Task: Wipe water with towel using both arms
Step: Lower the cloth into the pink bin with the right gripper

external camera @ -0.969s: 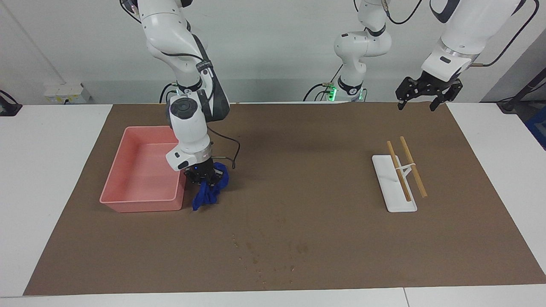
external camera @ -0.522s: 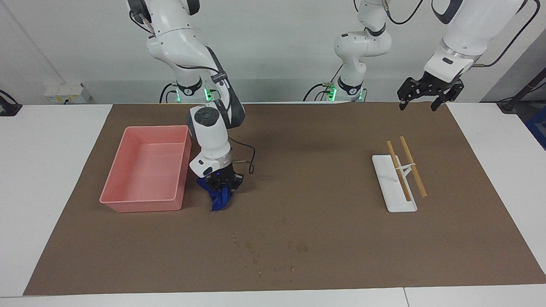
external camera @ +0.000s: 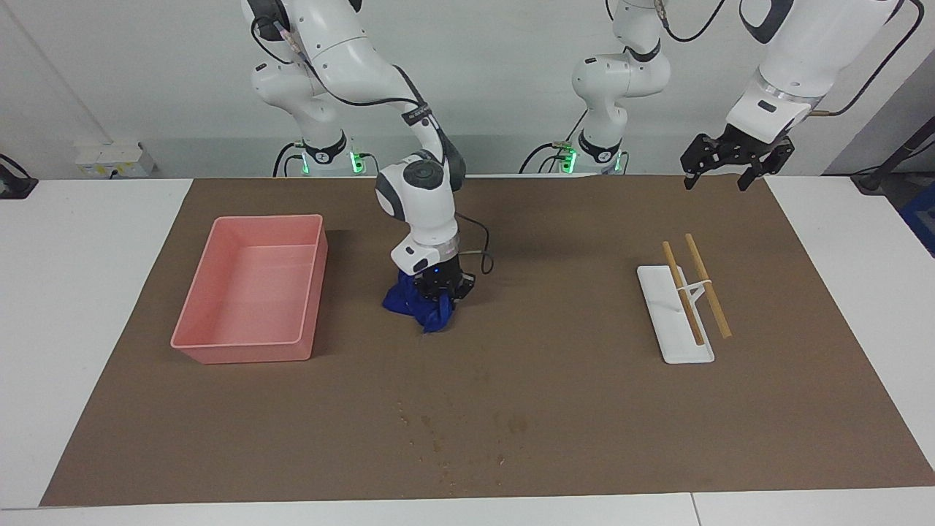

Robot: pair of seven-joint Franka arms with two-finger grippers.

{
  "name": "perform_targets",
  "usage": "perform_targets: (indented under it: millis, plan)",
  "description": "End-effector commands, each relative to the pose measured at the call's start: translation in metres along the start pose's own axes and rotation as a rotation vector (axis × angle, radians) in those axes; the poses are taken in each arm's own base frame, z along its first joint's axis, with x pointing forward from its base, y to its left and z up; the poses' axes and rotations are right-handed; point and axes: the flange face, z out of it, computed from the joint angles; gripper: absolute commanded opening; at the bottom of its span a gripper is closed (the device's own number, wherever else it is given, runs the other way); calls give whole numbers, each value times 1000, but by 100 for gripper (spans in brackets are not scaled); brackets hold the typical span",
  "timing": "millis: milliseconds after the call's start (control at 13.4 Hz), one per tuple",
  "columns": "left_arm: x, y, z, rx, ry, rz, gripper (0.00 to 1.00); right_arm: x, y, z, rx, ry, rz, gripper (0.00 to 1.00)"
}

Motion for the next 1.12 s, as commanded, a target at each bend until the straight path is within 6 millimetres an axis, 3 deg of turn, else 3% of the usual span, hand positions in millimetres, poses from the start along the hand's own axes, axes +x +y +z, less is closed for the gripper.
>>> perform_targets:
  millis: [0,373,522,746,1044]
  plan:
    - [-8,1,0,-4,10,-12,100,-9,-3,-4,-48,-37,63,0]
    - [-8,1,0,-4,10,-12,100,20,48,-23,-148,-91,138,0]
    - [-8,1,0,-4,10,-12,100,36,70,-40,-168,-96,174,0]
    - [-8,1,0,-4,10,-12,100,57,89,-100,-196,-103,186,0]
    - [-8,1,0,-4,10,-12,100,79,122,-194,-206,-90,184,0]
